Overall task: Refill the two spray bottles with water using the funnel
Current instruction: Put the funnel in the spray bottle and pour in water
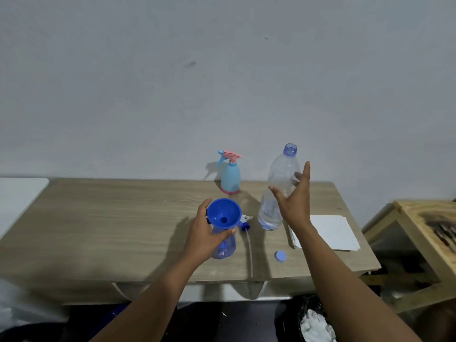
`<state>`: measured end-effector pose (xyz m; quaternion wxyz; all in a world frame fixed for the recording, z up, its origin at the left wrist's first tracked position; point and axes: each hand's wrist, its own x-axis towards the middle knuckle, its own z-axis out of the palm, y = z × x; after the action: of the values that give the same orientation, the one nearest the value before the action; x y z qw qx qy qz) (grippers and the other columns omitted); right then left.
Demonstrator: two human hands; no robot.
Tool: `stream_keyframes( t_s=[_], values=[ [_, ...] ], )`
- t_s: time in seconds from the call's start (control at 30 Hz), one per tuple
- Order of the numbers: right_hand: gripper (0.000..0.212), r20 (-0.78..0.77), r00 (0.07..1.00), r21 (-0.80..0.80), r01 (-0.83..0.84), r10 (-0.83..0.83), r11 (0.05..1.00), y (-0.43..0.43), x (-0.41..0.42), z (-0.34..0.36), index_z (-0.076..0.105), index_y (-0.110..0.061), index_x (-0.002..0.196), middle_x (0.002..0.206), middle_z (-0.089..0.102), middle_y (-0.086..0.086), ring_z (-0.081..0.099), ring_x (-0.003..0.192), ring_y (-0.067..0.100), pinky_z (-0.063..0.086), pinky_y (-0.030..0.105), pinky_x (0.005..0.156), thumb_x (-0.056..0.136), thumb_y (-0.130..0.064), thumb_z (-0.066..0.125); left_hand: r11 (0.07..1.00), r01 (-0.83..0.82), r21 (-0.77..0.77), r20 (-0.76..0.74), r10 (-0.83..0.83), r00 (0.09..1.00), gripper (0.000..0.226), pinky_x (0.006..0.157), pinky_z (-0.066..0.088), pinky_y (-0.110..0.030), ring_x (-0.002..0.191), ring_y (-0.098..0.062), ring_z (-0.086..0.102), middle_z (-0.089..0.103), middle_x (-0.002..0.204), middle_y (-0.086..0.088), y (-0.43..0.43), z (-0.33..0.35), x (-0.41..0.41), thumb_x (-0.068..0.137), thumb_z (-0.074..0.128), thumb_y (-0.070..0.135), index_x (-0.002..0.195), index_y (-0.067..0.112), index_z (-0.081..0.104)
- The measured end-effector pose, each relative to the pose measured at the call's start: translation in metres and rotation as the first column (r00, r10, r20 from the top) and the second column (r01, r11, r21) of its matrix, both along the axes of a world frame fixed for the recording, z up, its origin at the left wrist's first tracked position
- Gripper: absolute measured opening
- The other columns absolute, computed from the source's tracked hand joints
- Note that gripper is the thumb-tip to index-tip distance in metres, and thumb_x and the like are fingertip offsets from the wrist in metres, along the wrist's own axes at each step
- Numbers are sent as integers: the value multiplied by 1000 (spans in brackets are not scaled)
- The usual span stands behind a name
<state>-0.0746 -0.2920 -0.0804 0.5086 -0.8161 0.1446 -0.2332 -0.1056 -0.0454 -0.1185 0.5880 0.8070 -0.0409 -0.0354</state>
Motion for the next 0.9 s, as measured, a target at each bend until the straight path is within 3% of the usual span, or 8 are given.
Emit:
stream_keyframes(
  t_s=[0.1, 0.2, 0.27, 0.37, 0.47, 0.63, 0.8, 0.9],
  values=[
    [106, 38, 995, 13, 93, -94, 996, 10, -18, -3, 10, -30, 156, 147, 36, 3, 46, 129, 16, 44, 34, 104, 79, -27, 84, 1000, -22, 15, -26, 22, 999, 112, 99, 46, -34, 116, -9, 54, 56, 124, 12, 1, -1, 0, 61, 92, 34, 149, 33, 24],
    [81, 166, 981, 15, 102, -103, 995, 36, -45, -15, 28, -27, 148, 133, 44, -1, 51, 113, 12, 52, 42, 93, 84, -27, 78, 999, -16, 37, -28, 17, 999, 107, 96, 44, -28, 114, -5, 53, 57, 122, 14, 4, -9, 2, 61, 93, 31, 148, 28, 30],
    [76, 157, 984, 29, -84, 79, 996, 56, -58, -20, 34, -33, 143, 127, 48, -7, 53, 111, 8, 54, 37, 88, 81, -36, 78, 998, -6, 57, -25, 8, 1000, 83, 93, 47, -26, 112, -4, 57, 63, 119, 15, 4, -16, 7, 62, 91, 25, 134, 25, 49],
    [93, 13, 934, 10, -357, 357, 934, 82, -61, -18, 29, -52, 140, 134, 43, -22, 49, 123, 4, 50, 23, 91, 66, -49, 86, 993, -8, 115, -40, 12, 999, 38, 81, 57, -34, 94, -9, 69, 73, 95, 9, 2, -24, 11, 68, 82, 16, 104, 20, 69],
    [112, -62, 880, -23, -473, 471, 881, 98, -50, -15, 25, -39, 149, 144, 39, -21, 46, 128, 5, 48, 28, 102, 59, -47, 92, 990, 29, 141, -30, -25, 999, 15, 73, 58, -43, 78, -10, 71, 74, 79, 5, 1, -31, 12, 73, 73, 18, 87, 19, 70],
    [106, -100, 872, -13, -483, 479, 876, 107, -40, -17, 23, -43, 146, 135, 44, -13, 45, 127, 0, 46, 32, 106, 65, -23, 89, 990, 0, 140, -56, 8, 998, 25, 78, 58, -39, 86, -14, 69, 71, 91, 5, 2, -34, 12, 75, 76, 11, 96, 20, 67],
    [99, -34, 914, 2, -405, 404, 915, 111, -37, -20, 32, -26, 148, 133, 52, -7, 51, 126, 12, 50, 39, 102, 66, -21, 88, 992, -8, 125, -59, 15, 998, 26, 83, 57, -39, 90, -12, 68, 72, 96, 5, 2, -36, 14, 75, 79, 20, 99, 22, 67],
    [98, 17, 939, -15, -342, 343, 939, 115, -41, -15, 32, -24, 147, 133, 52, -7, 51, 124, 7, 50, 30, 99, 67, -19, 87, 993, -6, 122, -50, 13, 999, 30, 83, 56, -36, 89, -8, 68, 72, 95, 9, 1, -39, 16, 73, 80, 22, 100, 24, 67]
  ],
)
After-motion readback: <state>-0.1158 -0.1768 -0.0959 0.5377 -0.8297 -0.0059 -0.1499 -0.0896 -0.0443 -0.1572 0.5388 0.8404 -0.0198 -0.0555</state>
